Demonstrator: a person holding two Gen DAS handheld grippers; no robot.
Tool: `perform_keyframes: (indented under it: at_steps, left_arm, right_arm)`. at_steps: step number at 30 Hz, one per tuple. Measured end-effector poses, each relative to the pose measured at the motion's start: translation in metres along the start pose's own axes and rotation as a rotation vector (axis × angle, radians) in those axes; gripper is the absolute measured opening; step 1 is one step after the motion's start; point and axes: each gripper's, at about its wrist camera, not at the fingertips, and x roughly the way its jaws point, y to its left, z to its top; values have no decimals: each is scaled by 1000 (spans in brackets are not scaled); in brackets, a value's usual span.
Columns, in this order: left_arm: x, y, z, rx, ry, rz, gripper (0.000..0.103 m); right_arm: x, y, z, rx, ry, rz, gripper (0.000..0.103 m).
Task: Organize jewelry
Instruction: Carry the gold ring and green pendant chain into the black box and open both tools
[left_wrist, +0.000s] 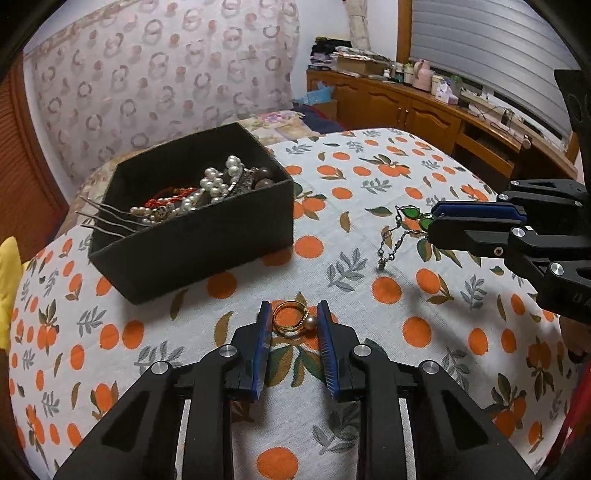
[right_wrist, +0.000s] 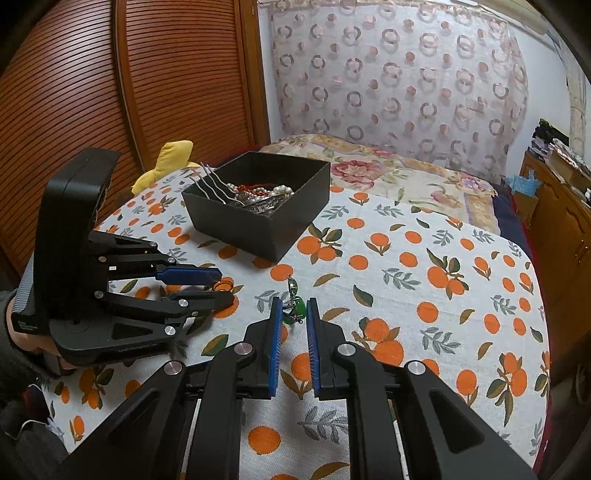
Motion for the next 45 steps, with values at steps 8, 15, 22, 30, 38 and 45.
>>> perform_keyframes:
  at_steps: [8, 15, 22, 30, 38, 45]
  left_arm:
    - [-24, 14, 13, -34, -70, 1, 23]
    - [-37, 36, 32, -66, -123, 21, 23]
    - [-39, 58, 50, -102, -152, 35, 23]
    - [-25, 79, 65, -135, -158, 50, 23]
    - [-21, 100, 66, -189, -174, 56, 33]
    - [-32, 111, 58, -216, -197, 78, 43]
  right_arm:
    - [-9, 2, 25, 1, -52, 11, 14]
    - [-4, 4, 57, -16, -91, 22, 14]
    - [13, 9, 94, -41, -114, 40, 14]
    - [46, 9, 117, -41, -95, 53, 14]
    - [83, -2, 128, -14, -50, 52, 15]
    - [102, -7, 131, 22, -32, 44, 16]
